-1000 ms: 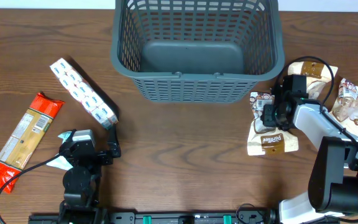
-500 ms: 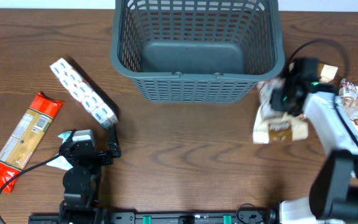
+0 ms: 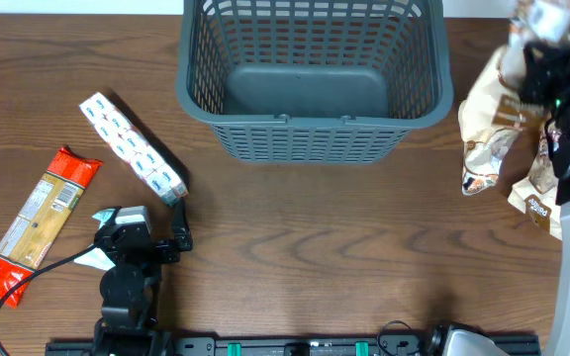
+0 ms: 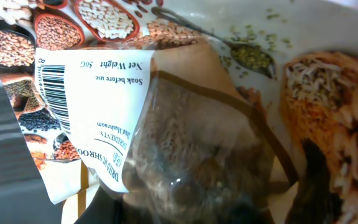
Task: Pack container
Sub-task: 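Lift the pouch with the right gripper and drop it into the basket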
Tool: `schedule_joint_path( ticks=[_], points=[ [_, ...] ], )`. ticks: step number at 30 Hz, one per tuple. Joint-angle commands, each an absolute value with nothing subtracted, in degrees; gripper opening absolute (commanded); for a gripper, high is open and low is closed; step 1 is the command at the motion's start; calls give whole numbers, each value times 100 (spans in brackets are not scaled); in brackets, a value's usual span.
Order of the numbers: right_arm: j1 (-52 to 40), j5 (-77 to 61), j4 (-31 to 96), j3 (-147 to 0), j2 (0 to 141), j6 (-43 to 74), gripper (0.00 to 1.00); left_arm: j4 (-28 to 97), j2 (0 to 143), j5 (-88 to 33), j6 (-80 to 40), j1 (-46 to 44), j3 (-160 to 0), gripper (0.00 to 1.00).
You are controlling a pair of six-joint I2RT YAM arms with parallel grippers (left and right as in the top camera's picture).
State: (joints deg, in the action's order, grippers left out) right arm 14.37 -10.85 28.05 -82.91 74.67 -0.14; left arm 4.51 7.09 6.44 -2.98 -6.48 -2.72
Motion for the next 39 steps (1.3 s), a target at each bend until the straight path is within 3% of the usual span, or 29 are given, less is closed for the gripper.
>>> schedule_joint_path(
  ticks=[1,8,16,30,39],
  points=[
    [950,-2521,2764,-8892,7341,-1389,1,639,720,755,-331,-628,-187,98],
    [-401,-2637,2403,-9736,7494,-2985,1,639,720,755,-333,-628,-187,98],
    [-1227,-2641,1852,-10521,8731,-3317,1,642,720,755,-333,-628,-187,99],
    [-1931,-2657,3865,-10798,11032,-5113,1,642,720,755,-333,-628,-187,99],
    [-2071,-2381,4877,-10798,11933,-5192,1,642,720,755,-333,-628,-187,98]
  ],
)
